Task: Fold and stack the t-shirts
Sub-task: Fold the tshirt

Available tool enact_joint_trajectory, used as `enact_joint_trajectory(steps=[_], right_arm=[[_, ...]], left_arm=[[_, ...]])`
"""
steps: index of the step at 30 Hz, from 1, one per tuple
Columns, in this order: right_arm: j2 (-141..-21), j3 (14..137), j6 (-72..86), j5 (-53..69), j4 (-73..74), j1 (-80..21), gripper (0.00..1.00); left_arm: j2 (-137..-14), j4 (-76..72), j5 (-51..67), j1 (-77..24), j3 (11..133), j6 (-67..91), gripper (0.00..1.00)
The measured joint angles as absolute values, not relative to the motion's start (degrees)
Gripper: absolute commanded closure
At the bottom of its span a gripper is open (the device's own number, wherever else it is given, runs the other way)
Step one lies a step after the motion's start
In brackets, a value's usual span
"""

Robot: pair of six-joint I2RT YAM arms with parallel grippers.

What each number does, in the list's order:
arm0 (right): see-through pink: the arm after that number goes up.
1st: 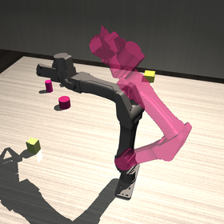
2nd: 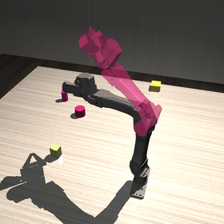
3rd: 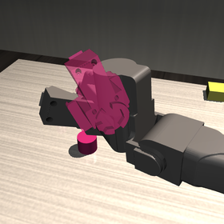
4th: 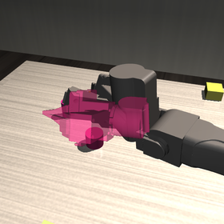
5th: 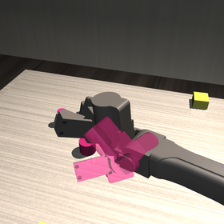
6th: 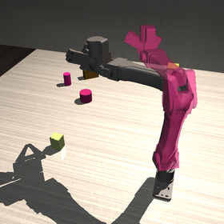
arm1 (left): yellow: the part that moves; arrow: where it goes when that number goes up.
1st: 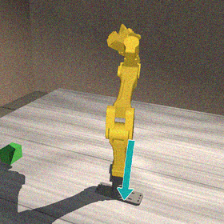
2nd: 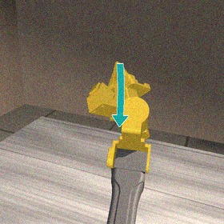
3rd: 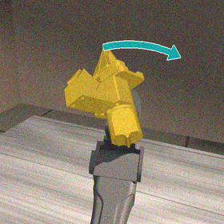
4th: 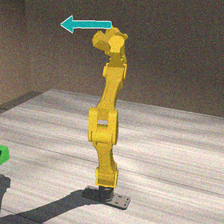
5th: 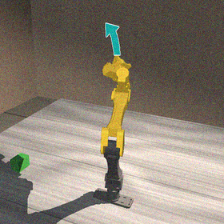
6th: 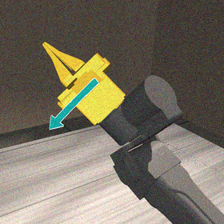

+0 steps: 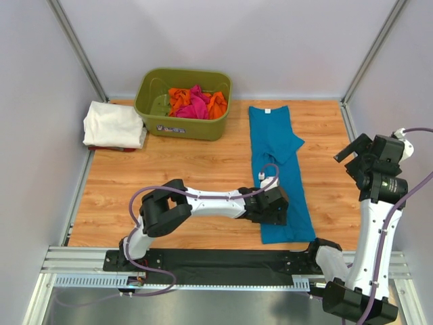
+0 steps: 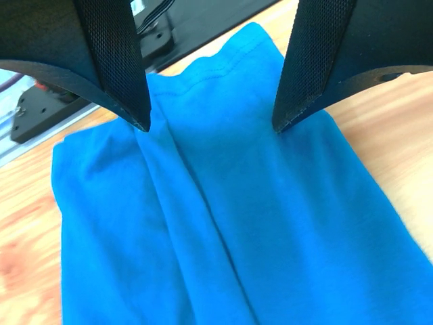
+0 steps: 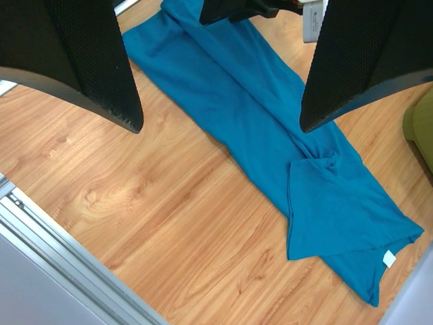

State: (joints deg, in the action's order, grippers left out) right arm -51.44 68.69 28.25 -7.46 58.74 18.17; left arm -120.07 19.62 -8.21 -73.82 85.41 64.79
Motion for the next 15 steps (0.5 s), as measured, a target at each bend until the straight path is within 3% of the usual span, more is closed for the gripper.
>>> enact_joint_trajectory(steps=[15], right_arm=[[-54.1, 56.2, 27.8, 6.8, 54.5, 16.6, 0.0]], left_arm=[[-111.0, 21.5, -9.4, -73.7, 76.3, 59.3, 0.17]])
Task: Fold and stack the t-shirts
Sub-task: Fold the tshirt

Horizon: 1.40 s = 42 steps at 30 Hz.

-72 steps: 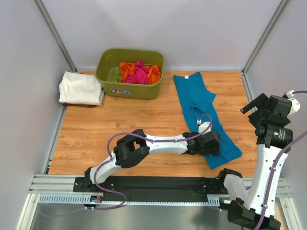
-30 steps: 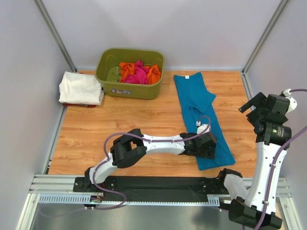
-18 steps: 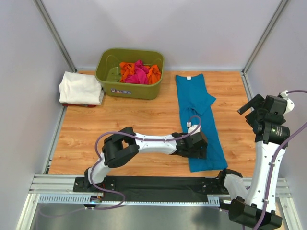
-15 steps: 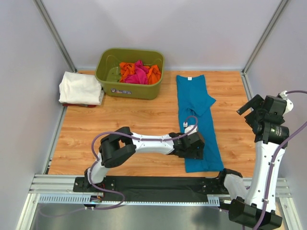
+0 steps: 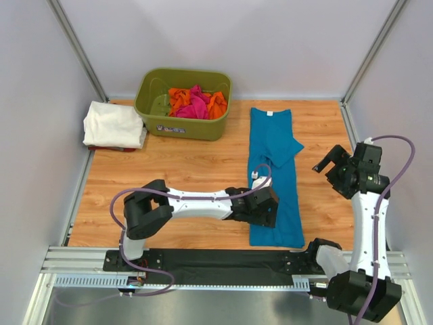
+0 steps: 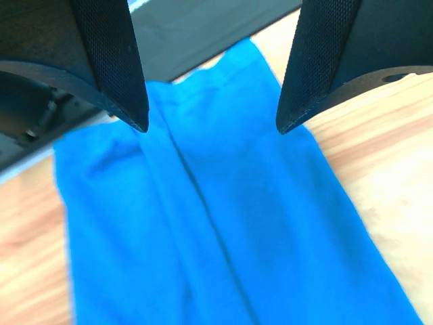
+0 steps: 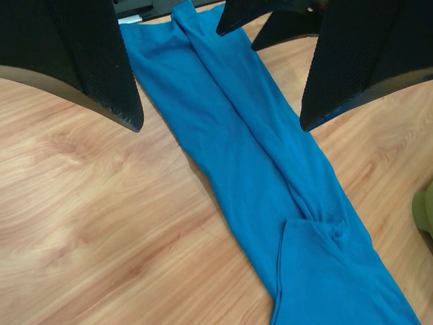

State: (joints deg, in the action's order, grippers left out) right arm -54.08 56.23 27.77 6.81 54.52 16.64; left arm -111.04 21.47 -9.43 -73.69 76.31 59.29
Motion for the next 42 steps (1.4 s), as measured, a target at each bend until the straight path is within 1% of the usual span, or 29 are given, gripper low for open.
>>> enact_joint_trajectory(steps=[1, 5, 9, 12, 13, 15, 18, 22, 26, 28, 30, 36, 42], right_arm=[[-54.2, 55.1, 27.7, 7.5, 53.8, 15.9, 0.0], [-54.9, 51.6, 27.8, 8.6, 51.9, 13.8, 0.0], [-57.9, 50.5, 28.3, 8.7, 49.3, 12.9, 0.0], [-61.1, 50.5, 29.2, 8.7, 45.6, 11.2, 0.05], [-62.9, 50.8, 29.7, 8.4, 44.4, 10.4, 0.08], [-67.7, 52.3, 30.6, 7.9, 41.8, 8.9, 0.1], [-76.8, 56.8, 31.7, 6.5, 38.6, 7.0, 0.14], [-88.3, 64.2, 31.7, 4.0, 34.6, 5.6, 0.19], [-98.7, 72.2, 31.0, 1.6, 32.9, 5.5, 0.26], [-103.4, 76.4, 30.5, 1.0, 31.9, 5.5, 0.31], [-107.5, 80.3, 30.2, 0.4, 31.8, 5.5, 0.33], [-116.7, 90.8, 30.2, -2.7, 34.0, 5.5, 0.37], [-119.9, 93.1, 30.2, -4.1, 36.8, 5.5, 0.39]], left_arm=[[-109.9, 21.6, -9.9, -73.7, 76.3, 58.0, 0.15], [-102.5, 22.0, -11.0, -72.8, 75.9, 54.2, 0.13], [-89.0, 22.2, -11.3, -68.5, 72.4, 50.2, 0.13], [-80.6, 23.5, -11.5, -63.1, 71.5, 47.5, 0.13], [-78.7, 23.5, -11.2, -61.0, 71.3, 46.7, 0.13], [-76.4, 23.5, -10.2, -57.6, 70.8, 45.5, 0.13], [-77.3, 23.5, -4.7, -51.8, 70.6, 43.8, 0.14], [-84.8, 24.6, 2.2, -46.5, 72.9, 40.4, 0.14], [-91.8, 25.6, 6.8, -44.4, 75.7, 38.2, 0.15], [-93.5, 25.6, 8.5, -43.7, 76.3, 37.9, 0.15], [-94.1, 25.6, 9.6, -43.2, 76.8, 37.4, 0.15], [-95.3, 27.9, 11.6, -39.7, 82.4, 35.5, 0.15], [-96.0, 29.1, 12.2, -35.8, 85.0, 35.2, 0.15]])
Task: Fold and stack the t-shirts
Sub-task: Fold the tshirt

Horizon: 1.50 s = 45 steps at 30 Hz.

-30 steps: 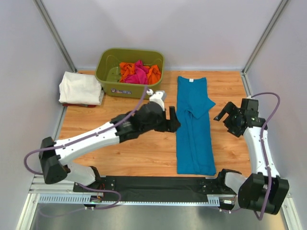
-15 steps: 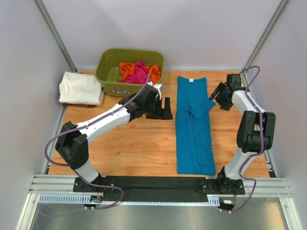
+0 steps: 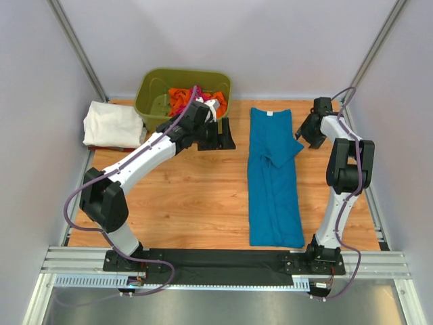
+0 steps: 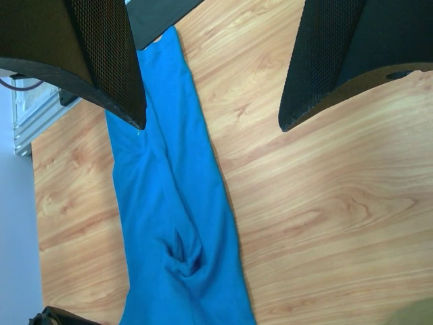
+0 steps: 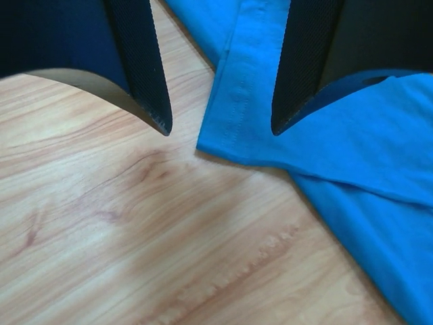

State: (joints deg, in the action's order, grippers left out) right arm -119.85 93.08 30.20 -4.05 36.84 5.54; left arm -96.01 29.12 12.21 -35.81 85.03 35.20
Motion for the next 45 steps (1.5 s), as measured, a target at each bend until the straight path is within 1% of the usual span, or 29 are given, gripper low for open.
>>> enact_joint_trajectory(steps=[5, 8, 11, 12, 15, 16, 17, 18, 19, 31, 45], right_arm=[[-122.3, 93.3, 30.2, -4.0, 38.3, 5.5, 0.42], [-122.8, 93.9, 30.2, -4.0, 38.7, 5.5, 0.47], [-123.7, 95.0, 30.1, -4.0, 38.8, 5.5, 0.55], [-124.3, 95.4, 30.0, -4.1, 38.8, 5.5, 0.64], [-124.7, 95.9, 29.7, -4.3, 38.7, 5.5, 0.75], [-124.7, 96.0, 29.7, -4.3, 38.6, 5.5, 0.83], [-124.9, 96.1, 29.5, -4.5, 38.7, 5.5, 0.88], [-125.1, 96.3, 29.5, -4.5, 38.7, 5.5, 0.96], [-125.3, 96.7, 29.3, -4.4, 38.7, 5.5, 0.99], [-125.8, 103.8, 27.0, -4.0, 38.8, 5.2, 1.0], [-125.8, 114.0, 21.4, -4.9, 41.5, 2.5, 0.99]], left_arm=[[-96.6, 30.7, 12.7, -35.1, 85.0, 35.1, 0.15], [-96.9, 31.2, 13.0, -35.0, 85.0, 35.1, 0.15], [-96.9, 31.6, 13.0, -35.0, 85.0, 35.1, 0.15], [-96.9, 31.6, 13.0, -35.0, 85.0, 35.1, 0.15], [-96.9, 32.1, 13.0, -34.9, 85.0, 35.1, 0.15], [-96.9, 32.2, 13.0, -34.9, 85.0, 35.1, 0.15], [-96.9, 32.3, 13.0, -34.8, 85.0, 35.1, 0.15], [-96.9, 32.4, 13.0, -34.8, 85.0, 35.1, 0.15], [-96.9, 32.4, 13.0, -34.7, 85.0, 35.0, 0.15], [-98.8, 32.4, 13.3, -34.6, 85.8, 34.1, 0.16], [-98.8, 32.3, 13.3, -34.3, 85.8, 32.8, 0.16]])
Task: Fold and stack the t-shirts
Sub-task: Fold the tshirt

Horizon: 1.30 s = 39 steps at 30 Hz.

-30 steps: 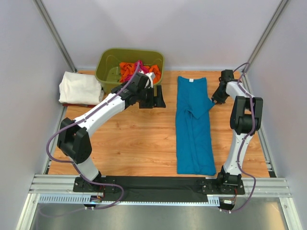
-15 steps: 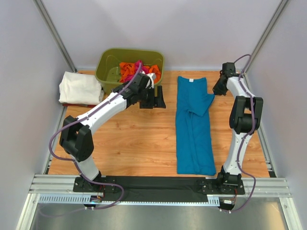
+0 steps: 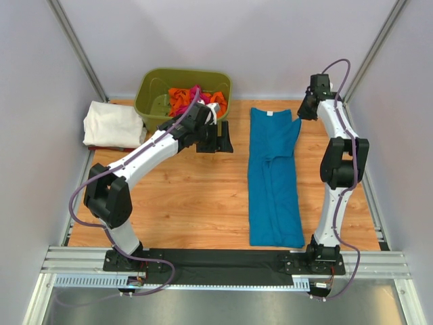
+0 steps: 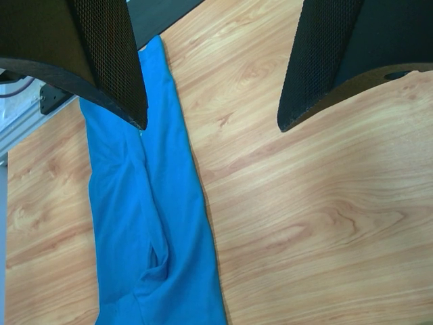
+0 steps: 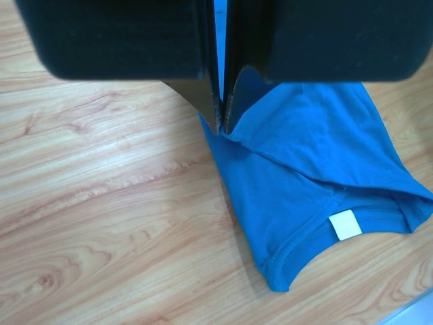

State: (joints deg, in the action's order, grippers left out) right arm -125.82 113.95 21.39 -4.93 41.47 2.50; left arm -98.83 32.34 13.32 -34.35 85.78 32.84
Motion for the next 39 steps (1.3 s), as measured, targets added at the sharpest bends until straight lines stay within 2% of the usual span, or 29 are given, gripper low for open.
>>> enact_joint_trajectory(steps=[7, 12, 24, 35, 37, 38, 39], right_arm=[[-127.9, 119.6, 20.2, -4.9, 45.1, 2.3, 0.99], [-128.9, 120.6, 19.6, -5.7, 49.0, 0.7, 0.94], [-130.8, 124.0, 16.6, -10.0, 52.5, -12.6, 0.91], [-139.5, 126.2, 16.6, -14.1, 52.9, -11.0, 0.86], [-140.7, 126.9, 16.8, -14.7, 53.2, -10.5, 0.79], [-141.3, 127.3, 16.8, -14.8, 53.2, -10.2, 0.62], [-141.6, 127.8, 17.1, -14.7, 53.1, -9.9, 0.51]], left_arm=[[-98.8, 32.2, 13.5, -33.9, 85.8, 32.6, 0.16], [-98.8, 32.0, 13.5, -33.6, 85.7, 32.4, 0.17], [-98.8, 31.6, 14.3, -33.2, 83.8, 31.1, 0.17], [-98.0, 31.5, 14.5, -32.7, 80.2, 30.7, 0.17], [-97.8, 31.4, 14.5, -32.6, 80.0, 30.7, 0.17], [-97.7, 31.2, 14.5, -32.6, 79.9, 30.7, 0.17], [-97.7, 31.1, 14.6, -32.6, 79.9, 30.7, 0.17]])
